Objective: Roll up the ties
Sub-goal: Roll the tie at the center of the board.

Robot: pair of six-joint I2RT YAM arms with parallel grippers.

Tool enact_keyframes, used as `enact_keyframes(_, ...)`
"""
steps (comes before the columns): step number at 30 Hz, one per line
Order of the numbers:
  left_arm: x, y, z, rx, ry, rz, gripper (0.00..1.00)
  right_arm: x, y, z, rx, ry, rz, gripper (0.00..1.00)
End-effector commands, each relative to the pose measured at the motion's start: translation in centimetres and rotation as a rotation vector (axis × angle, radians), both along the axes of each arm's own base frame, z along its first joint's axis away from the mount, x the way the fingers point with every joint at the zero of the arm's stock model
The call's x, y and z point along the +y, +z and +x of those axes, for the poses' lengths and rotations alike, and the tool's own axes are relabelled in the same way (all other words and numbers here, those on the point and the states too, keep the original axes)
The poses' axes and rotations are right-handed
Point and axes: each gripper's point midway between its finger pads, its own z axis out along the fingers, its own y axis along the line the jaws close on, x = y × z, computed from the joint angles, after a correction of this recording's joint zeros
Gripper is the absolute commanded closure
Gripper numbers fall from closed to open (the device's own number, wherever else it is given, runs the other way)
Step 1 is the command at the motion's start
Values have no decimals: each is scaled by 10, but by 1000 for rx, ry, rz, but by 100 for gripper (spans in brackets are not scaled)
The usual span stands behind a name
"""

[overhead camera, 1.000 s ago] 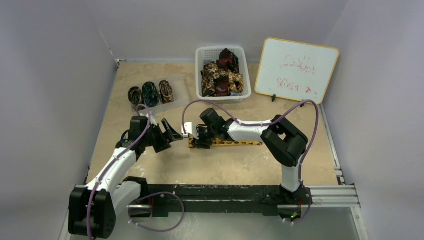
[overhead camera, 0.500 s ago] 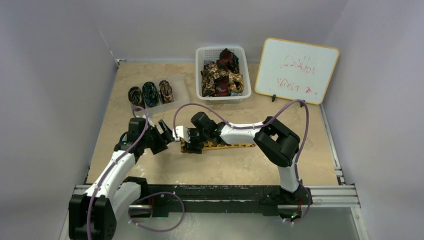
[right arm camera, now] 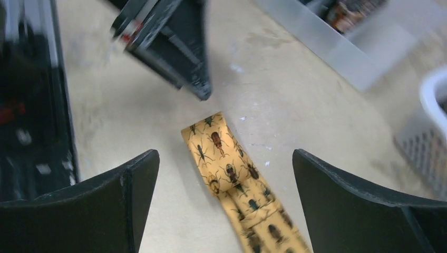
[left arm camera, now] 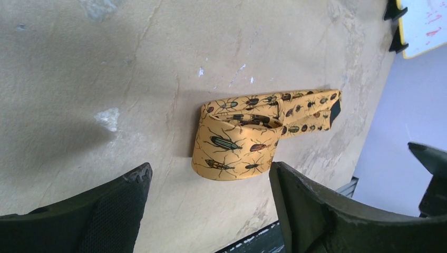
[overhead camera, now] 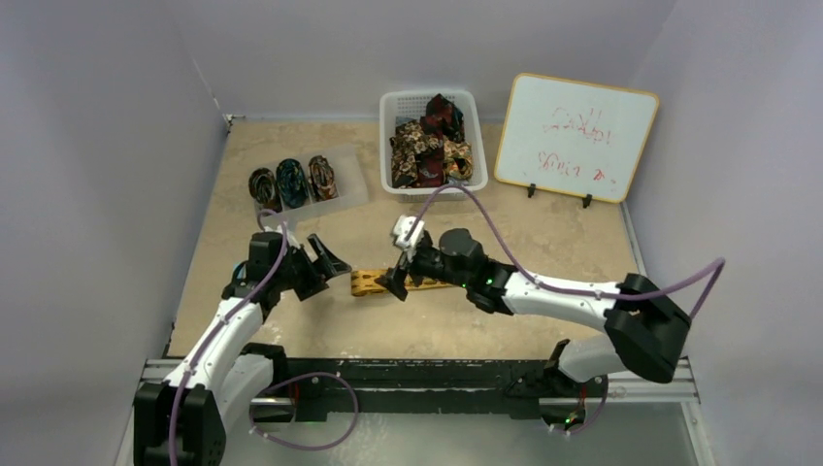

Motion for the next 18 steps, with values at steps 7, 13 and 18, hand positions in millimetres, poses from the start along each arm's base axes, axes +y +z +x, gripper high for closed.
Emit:
enact_keyframes(7,-23,-3,2,-89,-145,-96,20,-15,-15,3,892,-466,385,10)
enact_keyframes(13,-21,-5,4,-82,-139,-86,21,1,-41,6,976,-466,338,28)
enact_keyframes(18,-24,-7,3,-84,-154,-100,20,4,-55,11,1010,-503,317,36)
